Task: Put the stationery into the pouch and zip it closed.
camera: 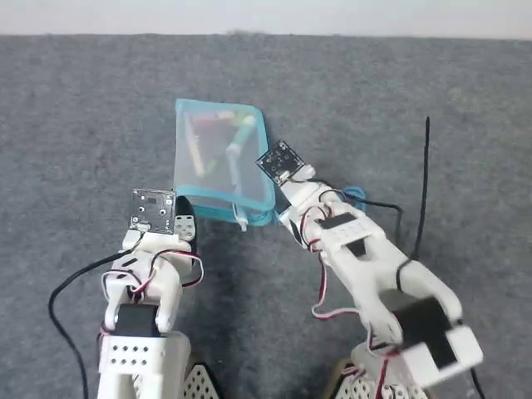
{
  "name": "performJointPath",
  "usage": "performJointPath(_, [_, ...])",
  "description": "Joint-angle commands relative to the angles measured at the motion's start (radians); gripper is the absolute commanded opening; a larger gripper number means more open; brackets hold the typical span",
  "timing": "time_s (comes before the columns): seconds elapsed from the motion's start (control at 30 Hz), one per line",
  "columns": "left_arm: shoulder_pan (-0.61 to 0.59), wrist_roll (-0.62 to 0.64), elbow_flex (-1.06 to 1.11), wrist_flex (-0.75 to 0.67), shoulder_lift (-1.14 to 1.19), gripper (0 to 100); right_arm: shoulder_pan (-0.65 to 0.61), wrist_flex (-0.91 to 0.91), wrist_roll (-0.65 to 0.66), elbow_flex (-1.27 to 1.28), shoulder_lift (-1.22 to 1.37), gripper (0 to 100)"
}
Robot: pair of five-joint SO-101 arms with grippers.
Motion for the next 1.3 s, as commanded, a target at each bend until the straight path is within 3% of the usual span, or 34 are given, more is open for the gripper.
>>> performJointPath(0.0, [0.006,0.017,-0.056,-0.005,-0.020,1,-0.001,0.054,0.020,-0.060,-0.036,9.7])
performJointPath(0.2, [0.009,0.015,-0.030,-0.051,-0.020,1,-0.005,0.426,0.012,-0.138,-0.398,9.6])
performJointPath(0.33, [0.023,0.015,-0.028,-0.051,-0.018,1,-0.051,0.555,-0.094,-0.198,-0.576,8.0])
performJointPath(0.67, [0.046,0.015,-0.015,-0.051,-0.020,1,-0.234,0.634,-0.187,-0.285,-0.512,11.2])
performJointPath(0.83, [0.048,0.015,-0.015,-0.051,-0.020,1,-0.262,0.647,-0.258,-0.307,-0.469,18.4])
performJointPath(1.27, [0.048,0.015,-0.015,-0.051,-0.020,1,-0.300,0.604,-0.330,-0.305,-0.352,18.4])
